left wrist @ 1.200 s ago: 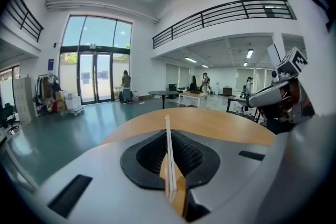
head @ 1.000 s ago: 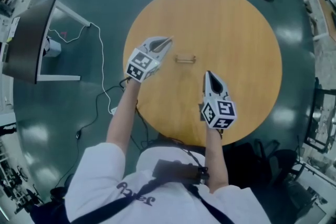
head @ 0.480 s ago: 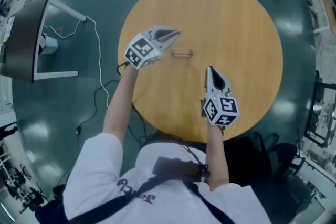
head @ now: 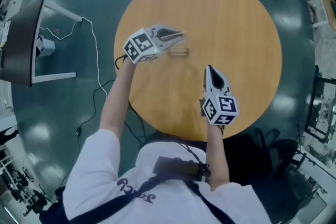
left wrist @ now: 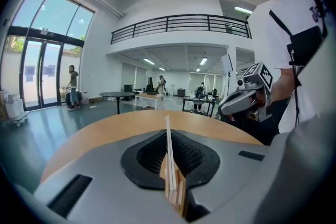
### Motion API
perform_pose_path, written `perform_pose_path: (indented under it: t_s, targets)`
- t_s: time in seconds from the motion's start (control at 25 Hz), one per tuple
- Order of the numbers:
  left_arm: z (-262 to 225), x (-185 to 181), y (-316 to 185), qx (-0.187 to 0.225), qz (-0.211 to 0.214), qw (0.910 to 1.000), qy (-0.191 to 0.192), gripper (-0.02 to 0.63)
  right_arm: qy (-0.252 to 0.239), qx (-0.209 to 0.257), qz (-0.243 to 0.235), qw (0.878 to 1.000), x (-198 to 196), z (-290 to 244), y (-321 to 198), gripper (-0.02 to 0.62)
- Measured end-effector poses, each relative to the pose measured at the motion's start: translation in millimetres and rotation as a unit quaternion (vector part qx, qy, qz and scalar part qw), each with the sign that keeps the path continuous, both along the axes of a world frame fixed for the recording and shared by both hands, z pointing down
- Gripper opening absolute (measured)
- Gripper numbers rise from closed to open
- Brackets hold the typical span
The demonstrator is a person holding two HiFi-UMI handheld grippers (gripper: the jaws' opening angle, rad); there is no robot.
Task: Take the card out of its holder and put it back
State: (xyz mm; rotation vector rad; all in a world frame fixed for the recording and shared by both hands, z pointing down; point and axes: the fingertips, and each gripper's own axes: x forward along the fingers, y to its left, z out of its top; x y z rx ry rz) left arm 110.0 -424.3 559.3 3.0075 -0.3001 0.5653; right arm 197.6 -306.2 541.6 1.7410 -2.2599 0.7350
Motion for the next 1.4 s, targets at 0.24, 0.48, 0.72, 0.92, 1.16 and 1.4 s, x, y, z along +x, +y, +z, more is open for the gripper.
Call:
perform_pose_path:
  t_s: [0.24, 0.48, 0.72, 0.92, 1.16, 1.4]
  targets:
    - [4.2, 12.4, 14.8, -0.015, 0.057, 0.9983, -0.004, 0.026, -0.001, -0.003, 0.0, 1.0, 0.9, 3.6, -1.4, 0.023]
    - [10.4, 21.3, 18.8, -0.023, 0.079, 0.9966, -0.002, 0.026, 0.02, -0.008, 0.001, 1.0, 5.8, 6.6, -0.6, 0.023]
    - [18.5, 23.5, 25.6, -0.029, 0.1, 0.9944, -0.015, 0.026, 0.021, -0.01, 0.006, 1.0, 9.1, 9.9, -1.4, 0.023]
    - [19.9, 22.8, 25.3, -0.027, 0.105, 0.9939, -0.02, 0.026, 0.019, -0.012, 0.004, 1.0, 7.5, 10.7, -0.3, 0.023]
    - [24.1, 23.4, 25.2, -0.029, 0.108, 0.9934, -0.026, 0.026, 0.023, -0.018, 0.001, 1.0, 6.4, 14.0, 1.1, 0.023]
    - [22.0, 22.2, 21.2, -0.032, 0.108, 0.9936, -0.012, 0.026, 0.024, -0.022, 0.003, 0.999, 3.2, 16.7, -0.9, 0.023]
